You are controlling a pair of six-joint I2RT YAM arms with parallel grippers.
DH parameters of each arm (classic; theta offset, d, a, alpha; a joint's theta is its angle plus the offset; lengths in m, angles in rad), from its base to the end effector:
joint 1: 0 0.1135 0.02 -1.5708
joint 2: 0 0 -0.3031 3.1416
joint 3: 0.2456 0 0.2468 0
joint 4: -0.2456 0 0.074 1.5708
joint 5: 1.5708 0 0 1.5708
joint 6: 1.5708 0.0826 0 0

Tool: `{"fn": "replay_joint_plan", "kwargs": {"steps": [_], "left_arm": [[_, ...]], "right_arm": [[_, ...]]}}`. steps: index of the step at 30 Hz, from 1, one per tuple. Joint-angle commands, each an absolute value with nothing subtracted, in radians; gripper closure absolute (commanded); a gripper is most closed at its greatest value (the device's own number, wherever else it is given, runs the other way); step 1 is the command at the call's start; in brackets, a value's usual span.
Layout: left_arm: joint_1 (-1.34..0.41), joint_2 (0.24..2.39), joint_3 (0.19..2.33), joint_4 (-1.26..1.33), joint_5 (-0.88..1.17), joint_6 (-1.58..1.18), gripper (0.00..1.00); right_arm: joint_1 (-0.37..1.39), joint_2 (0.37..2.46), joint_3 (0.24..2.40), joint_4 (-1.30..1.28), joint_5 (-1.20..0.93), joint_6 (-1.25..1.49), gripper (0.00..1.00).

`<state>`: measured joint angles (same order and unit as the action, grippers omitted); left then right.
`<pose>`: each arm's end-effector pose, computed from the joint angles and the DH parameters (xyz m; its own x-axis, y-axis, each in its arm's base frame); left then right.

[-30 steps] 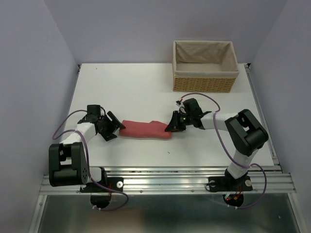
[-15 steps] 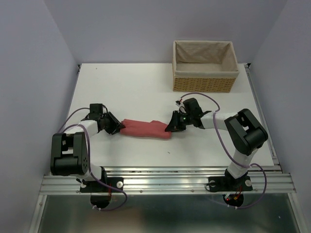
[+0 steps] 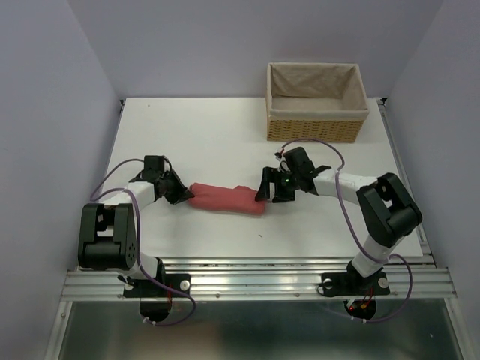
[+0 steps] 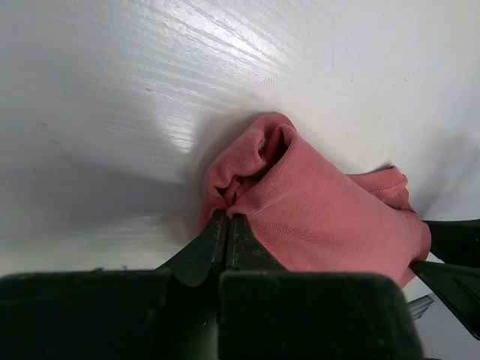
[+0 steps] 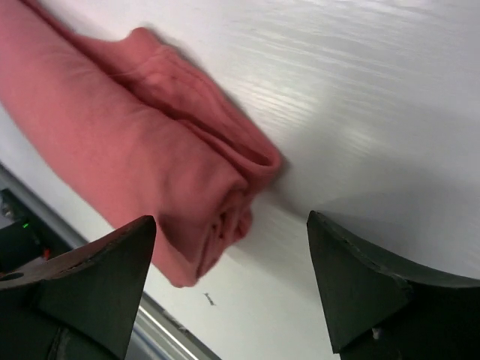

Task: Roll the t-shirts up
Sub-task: Pick up the T-shirt from the center of the board.

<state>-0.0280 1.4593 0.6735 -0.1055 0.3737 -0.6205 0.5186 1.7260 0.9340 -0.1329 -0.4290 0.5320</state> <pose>0.2918 -0.0383 0.1704 -0.7811 -0.5196 -0.3461 -0.2443 0.7646 -0.5964 0.3021 0.2120 0.1656 -0.9367 -0.0034 -0.3502 -0.2240 0.7745 0.5916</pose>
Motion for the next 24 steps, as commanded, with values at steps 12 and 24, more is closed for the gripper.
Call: {"fn": "replay_joint_plan", "kwargs": {"steps": [12,24], "left_arm": [[-0.040,1.466,0.747,-0.227,0.318,-0.541,1.00],[-0.044,1.496,0.761,-0.224,0.318,-0.545,1.00]], "right_arm": [[0.482,1.614,0.796,-0.127,-0.426,0.615,0.05],[0.482,1.692,0.661,0.190,-0.518,0.778,0.20]]}}
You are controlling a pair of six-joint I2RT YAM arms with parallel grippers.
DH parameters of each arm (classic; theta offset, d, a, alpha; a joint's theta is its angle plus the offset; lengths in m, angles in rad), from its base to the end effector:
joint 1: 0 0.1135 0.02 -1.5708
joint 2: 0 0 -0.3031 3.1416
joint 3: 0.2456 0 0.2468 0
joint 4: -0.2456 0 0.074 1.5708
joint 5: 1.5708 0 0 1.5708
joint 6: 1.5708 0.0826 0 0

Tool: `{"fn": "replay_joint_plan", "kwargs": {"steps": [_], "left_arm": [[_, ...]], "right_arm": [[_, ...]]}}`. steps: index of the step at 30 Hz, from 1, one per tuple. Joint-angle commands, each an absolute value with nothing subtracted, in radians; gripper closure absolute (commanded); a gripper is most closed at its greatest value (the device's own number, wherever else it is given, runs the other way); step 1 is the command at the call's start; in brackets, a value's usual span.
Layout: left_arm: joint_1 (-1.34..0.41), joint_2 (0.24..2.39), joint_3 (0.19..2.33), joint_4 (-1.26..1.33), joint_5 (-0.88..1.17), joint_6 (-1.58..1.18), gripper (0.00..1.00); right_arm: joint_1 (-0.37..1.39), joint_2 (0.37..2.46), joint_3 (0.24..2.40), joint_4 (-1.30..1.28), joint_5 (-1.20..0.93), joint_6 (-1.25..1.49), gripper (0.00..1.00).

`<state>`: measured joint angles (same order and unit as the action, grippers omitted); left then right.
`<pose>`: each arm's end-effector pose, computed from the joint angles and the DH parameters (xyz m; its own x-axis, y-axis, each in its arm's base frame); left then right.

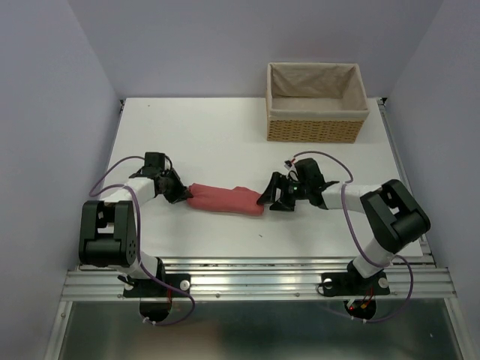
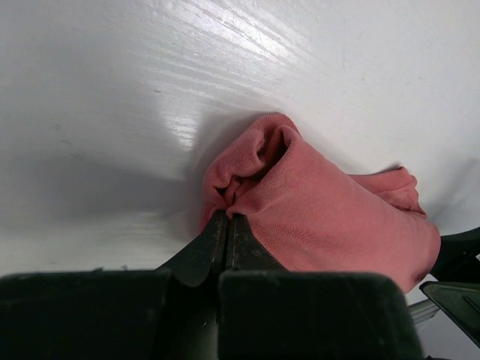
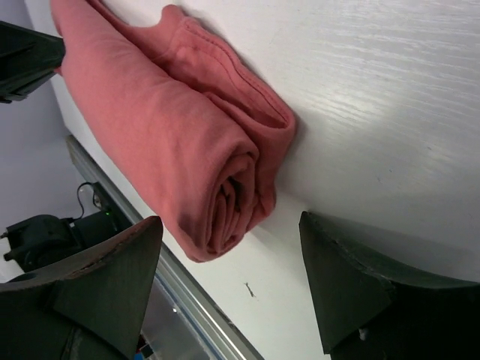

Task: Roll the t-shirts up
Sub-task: Pick up the T-shirt from the center of the board.

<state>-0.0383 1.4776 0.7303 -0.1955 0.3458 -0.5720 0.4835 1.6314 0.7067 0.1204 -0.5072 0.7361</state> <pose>0.2960 -0.0394 0.1738 -0.8071 -0.4787 -0.3455 -0.2401 0.8008 -0.5487 0.2751 0.1898 0.1557 -0.9457 0.1663 -0.2791 -0.0940 0.6823 0.7250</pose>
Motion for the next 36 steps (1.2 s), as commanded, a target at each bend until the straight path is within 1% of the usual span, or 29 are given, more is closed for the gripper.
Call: {"fn": "replay_joint_plan", "kwargs": {"steps": [1,3,6,9,12,13,15,16,18,19,20,26,31,36], "left_arm": [[-0.044,1.497,0.762,-0.224,0.316,-0.545,1.00],[-0.046,1.505,0.765,-0.222,0.316,-0.545,1.00],[-0.048,1.514,0.770,-0.219,0.318,-0.548,1.00],[-0.055,1.523,0.775,-0.218,0.319,-0.551,1.00],[-0.061,1.526,0.784,-0.216,0.313,-0.555,1.00],[-0.064,1.529,0.785,-0.216,0.313,-0.557,1.00],[-0.066,1.537,0.791,-0.216,0.311,-0.557,1.00],[-0.069,1.542,0.795,-0.215,0.313,-0.557,1.00],[-0.071,1.551,0.801,-0.216,0.313,-0.552,1.00],[-0.071,1.554,0.804,-0.216,0.321,-0.551,1.00],[-0.072,1.554,0.807,-0.218,0.325,-0.540,1.00],[-0.080,1.502,0.876,-0.276,0.331,-0.503,1.00],[-0.104,1.441,0.975,-0.348,0.354,-0.505,1.00],[-0.113,1.384,1.051,-0.387,0.350,-0.511,1.00]], "right_arm": [[0.482,1.703,0.660,0.215,-0.526,0.782,0.21],[0.482,1.738,0.663,0.233,-0.523,0.785,0.23],[0.492,1.767,0.672,0.256,-0.514,0.793,0.28],[0.503,1.799,0.686,0.258,-0.518,0.788,0.29],[0.503,1.812,0.686,0.265,-0.522,0.792,0.39],[0.503,1.816,0.686,0.271,-0.522,0.795,0.51],[0.503,1.815,0.686,0.290,-0.526,0.801,0.62],[0.503,1.816,0.695,0.288,-0.528,0.796,0.74],[0.503,1.816,0.704,0.278,-0.522,0.792,0.86],[0.503,1.815,0.710,0.266,-0.514,0.785,0.97],[0.503,1.807,0.724,0.255,-0.506,0.775,0.99],[0.503,1.715,0.807,0.126,-0.439,0.720,0.99],[0.503,1.637,0.879,-0.041,-0.367,0.673,0.99],[0.485,1.560,0.908,-0.109,-0.327,0.647,0.99]]}}
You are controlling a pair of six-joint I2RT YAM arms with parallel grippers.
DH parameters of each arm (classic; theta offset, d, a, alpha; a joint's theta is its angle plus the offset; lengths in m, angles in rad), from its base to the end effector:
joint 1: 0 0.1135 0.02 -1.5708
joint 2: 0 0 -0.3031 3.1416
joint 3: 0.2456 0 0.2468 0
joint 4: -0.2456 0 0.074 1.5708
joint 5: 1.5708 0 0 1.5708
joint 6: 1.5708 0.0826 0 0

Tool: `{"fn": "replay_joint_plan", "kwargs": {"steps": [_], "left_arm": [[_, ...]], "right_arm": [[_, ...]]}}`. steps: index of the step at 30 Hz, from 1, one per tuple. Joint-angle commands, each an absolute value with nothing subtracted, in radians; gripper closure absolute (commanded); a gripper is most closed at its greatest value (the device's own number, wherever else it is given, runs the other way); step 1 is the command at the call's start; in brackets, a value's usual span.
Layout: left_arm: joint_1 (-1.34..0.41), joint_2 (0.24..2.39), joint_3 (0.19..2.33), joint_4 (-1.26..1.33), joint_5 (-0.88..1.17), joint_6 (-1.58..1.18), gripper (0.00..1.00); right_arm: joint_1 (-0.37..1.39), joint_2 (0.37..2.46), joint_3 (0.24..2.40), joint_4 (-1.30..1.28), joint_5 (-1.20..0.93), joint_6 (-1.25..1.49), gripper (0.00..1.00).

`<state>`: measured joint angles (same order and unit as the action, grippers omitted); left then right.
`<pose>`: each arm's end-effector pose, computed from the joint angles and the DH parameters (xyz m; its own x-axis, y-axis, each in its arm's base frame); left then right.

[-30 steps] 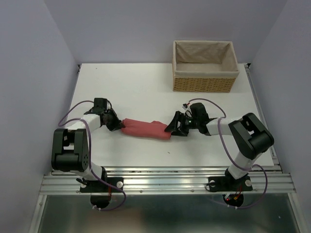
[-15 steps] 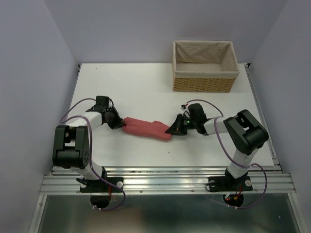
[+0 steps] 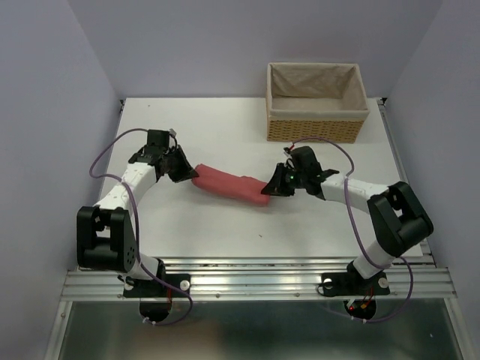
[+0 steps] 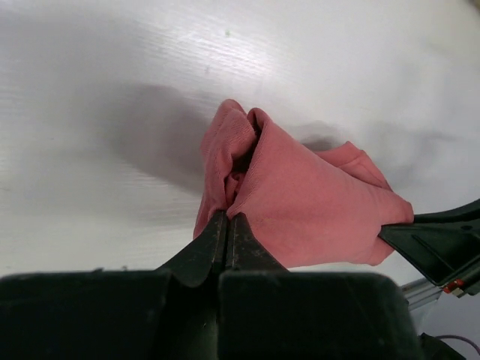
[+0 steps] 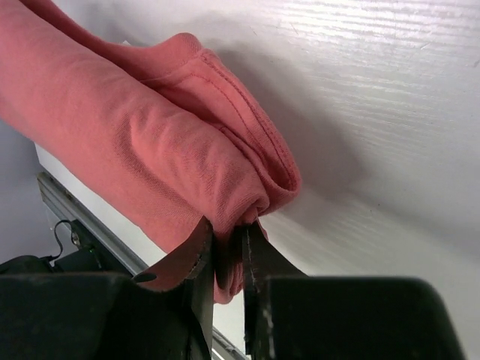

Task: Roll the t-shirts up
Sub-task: Pick up the T-shirt from the center of the board.

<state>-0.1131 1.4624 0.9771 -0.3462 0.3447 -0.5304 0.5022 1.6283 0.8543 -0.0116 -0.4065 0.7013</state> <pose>0.3239 -0.0649 0.2441 -0.8015 -0.3881 -0.4549 -0.0846 0.8267 -0.5562 0.2968 0.2002 0.1857 -0.9170 0.1726 -0.3597 -0.1250 0.7320 0.6698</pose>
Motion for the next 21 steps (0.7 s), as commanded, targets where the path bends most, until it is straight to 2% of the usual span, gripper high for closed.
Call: {"fn": "replay_joint_plan", "kwargs": {"steps": [1,11,21], "left_arm": [[-0.118,1.381,1.067,-0.391,0.354,-0.512,1.00],[-0.202,1.402,1.209,-0.426,0.318,-0.538,1.00],[-0.270,1.520,1.547,-0.483,0.299,-0.561,1.00]], "right_arm": [[0.485,1.545,0.922,-0.130,-0.313,0.644,0.99],[0.433,1.467,1.038,-0.261,-0.239,0.572,0.99],[0.307,1.425,1.250,-0.370,-0.206,0.485,0.99]]}}
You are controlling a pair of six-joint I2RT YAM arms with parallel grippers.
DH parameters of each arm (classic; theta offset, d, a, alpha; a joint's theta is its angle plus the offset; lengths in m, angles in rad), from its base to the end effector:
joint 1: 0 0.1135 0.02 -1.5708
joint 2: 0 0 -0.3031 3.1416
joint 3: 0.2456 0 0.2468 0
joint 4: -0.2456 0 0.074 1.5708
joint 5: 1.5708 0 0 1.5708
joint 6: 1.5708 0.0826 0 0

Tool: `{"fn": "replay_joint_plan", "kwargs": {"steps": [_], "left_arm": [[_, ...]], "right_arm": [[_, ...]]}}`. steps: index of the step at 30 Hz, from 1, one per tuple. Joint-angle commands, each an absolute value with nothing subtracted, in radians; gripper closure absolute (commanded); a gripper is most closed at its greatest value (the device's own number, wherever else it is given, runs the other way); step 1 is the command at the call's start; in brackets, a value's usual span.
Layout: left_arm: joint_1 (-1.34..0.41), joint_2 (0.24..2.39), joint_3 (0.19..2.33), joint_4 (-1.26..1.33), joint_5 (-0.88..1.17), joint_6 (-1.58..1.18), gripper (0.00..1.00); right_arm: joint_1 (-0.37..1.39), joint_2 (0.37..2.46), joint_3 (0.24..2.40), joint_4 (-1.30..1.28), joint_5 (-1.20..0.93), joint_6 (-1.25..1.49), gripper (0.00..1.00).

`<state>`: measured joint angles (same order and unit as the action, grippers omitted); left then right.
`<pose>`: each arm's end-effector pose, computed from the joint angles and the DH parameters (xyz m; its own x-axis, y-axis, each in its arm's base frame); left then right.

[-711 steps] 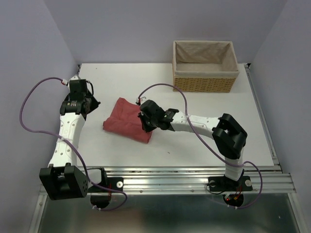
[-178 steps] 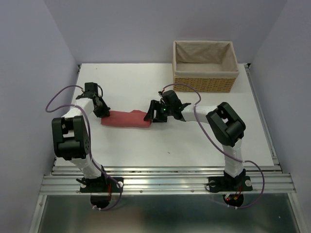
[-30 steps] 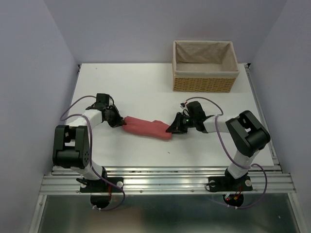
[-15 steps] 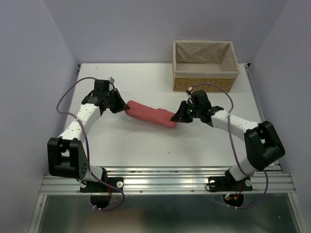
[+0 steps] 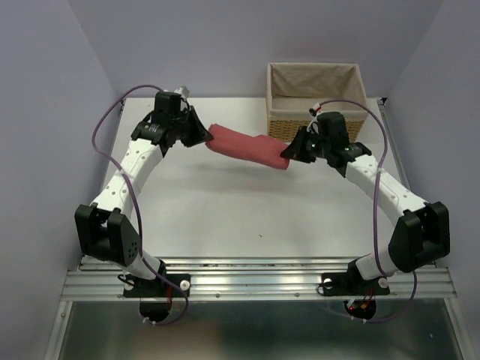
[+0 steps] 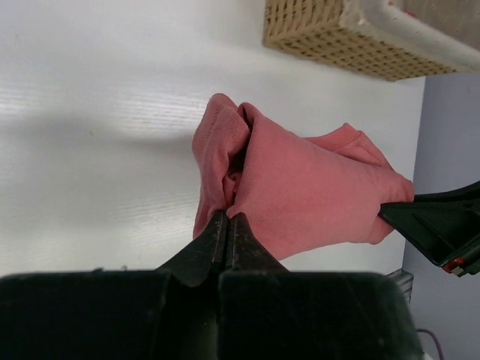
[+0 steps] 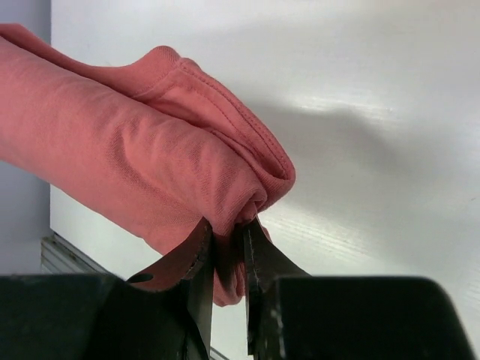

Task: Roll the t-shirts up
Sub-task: Pick up the T-shirt from the center of the board, then move the bin to the center of the board.

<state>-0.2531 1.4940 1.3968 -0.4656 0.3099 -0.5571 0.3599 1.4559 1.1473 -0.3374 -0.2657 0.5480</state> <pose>0.3519 -0.1170 0.3707 -0.6966 -0.3399 -0.6318 0.1413 0.7984 -0.5853 0.3240 0.1451 0.3065 -0.7602 0.2511 -0.5992 -0.1640 0.8183 0.5509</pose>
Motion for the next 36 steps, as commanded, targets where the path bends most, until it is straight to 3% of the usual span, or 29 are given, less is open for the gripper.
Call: {"fn": "replay_joint_plan", "kwargs": {"steps": [1,18,36], "left_arm": [[-0.284,1.535,1.581,-0.491,0.299,-0.563,1.00],[-0.434,2.098,2.402,-0.500,0.337,-0.643,1.00],[-0.555,2.393,2.542,-0.078,0.313,-0.707,1.00]], "right_arm": [[0.292,1.434,1.293,-0.377,-0.206,0.479,0.99],[0.029,1.692,1.750,-0.385,-0.161,0.431,0.99],[-0.057,1.974,1.980,-0.353,-0.074,0.362,0.99]]}}
